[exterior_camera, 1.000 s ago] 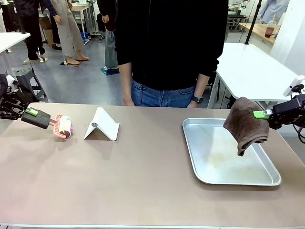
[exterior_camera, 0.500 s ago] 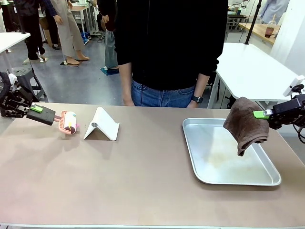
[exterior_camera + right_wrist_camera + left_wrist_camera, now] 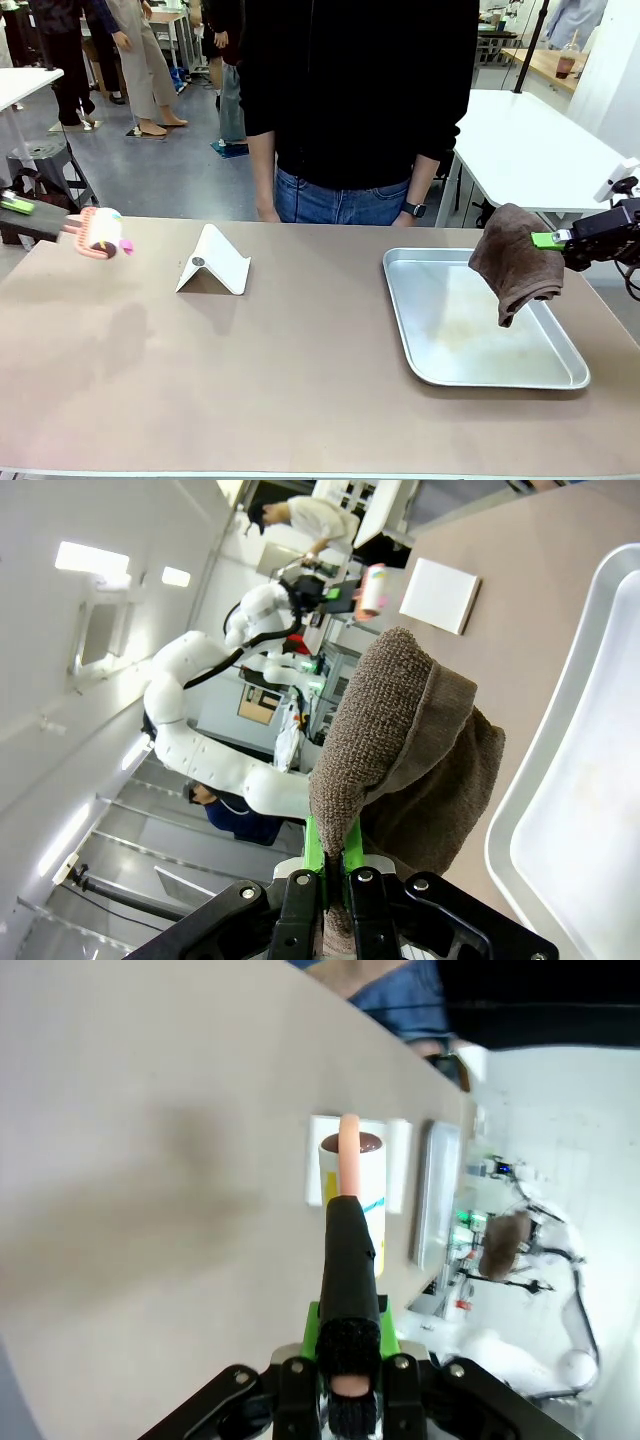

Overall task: Clean the surface of the table.
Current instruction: Clean the area not pointed to by the person.

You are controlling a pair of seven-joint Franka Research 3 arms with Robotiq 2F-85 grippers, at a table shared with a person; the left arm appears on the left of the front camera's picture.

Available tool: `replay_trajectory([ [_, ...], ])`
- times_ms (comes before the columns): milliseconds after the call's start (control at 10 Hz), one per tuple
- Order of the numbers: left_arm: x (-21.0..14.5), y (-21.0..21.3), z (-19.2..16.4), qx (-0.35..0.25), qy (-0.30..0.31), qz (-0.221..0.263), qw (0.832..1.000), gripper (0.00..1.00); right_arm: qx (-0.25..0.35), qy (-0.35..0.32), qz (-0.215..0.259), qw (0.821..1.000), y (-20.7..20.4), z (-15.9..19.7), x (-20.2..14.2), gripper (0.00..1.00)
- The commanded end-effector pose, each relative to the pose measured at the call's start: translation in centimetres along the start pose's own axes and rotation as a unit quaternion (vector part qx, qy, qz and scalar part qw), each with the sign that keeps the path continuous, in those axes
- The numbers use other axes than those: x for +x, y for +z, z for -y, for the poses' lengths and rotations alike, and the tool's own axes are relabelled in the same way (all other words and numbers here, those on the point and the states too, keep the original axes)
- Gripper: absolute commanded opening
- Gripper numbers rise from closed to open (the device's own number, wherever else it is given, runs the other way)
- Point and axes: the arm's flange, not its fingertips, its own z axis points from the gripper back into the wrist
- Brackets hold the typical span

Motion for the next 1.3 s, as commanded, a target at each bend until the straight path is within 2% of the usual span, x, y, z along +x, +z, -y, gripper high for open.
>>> replay_trajectory([
  [0, -3.9, 2.8, 0.8, -0.055, -0.005, -0.010, 0.998, 0.22, 0.002, 0.004, 0.004, 1.000, -0.1, -0.3, 0.0, 0.08],
  [100, -6.1, 4.5, 1.1, -0.074, -0.002, -0.016, 0.997, 0.22, 0.002, 0.004, 0.004, 1.000, -0.1, -0.3, 0.0, 0.08],
  [500, -12.7, 7.3, 1.5, -0.021, 0.030, -0.008, 0.999, 0.22, 0.002, 0.004, 0.004, 1.000, -0.1, -0.3, 0.0, 0.08],
  [600, -14.0, 7.4, 1.7, -0.027, 0.021, -0.005, 0.999, 0.22, 0.002, 0.004, 0.004, 1.000, -0.1, -0.3, 0.0, 0.08],
  [800, -14.9, 7.3, 1.5, -0.079, -0.004, -0.011, 0.997, 0.22, 0.002, 0.004, 0.004, 1.000, -0.1, -0.3, 0.0, 0.08],
  [1000, -14.3, 7.2, 1.0, -0.103, 0.010, -0.007, 0.995, 0.22, 0.002, 0.004, 0.004, 1.000, -0.1, -0.3, 0.0, 0.08],
  [1100, -14.7, 7.5, 1.5, -0.063, 0.011, -0.010, 0.998, 0.22, 0.002, 0.004, 0.004, 1.000, -0.1, -0.3, 0.0, 0.08],
  [1200, -14.7, 7.5, 1.5, -0.063, 0.011, -0.010, 0.998, 0.22, 0.002, 0.004, 0.004, 1.000, -0.1, -0.3, 0.0, 0.08],
])
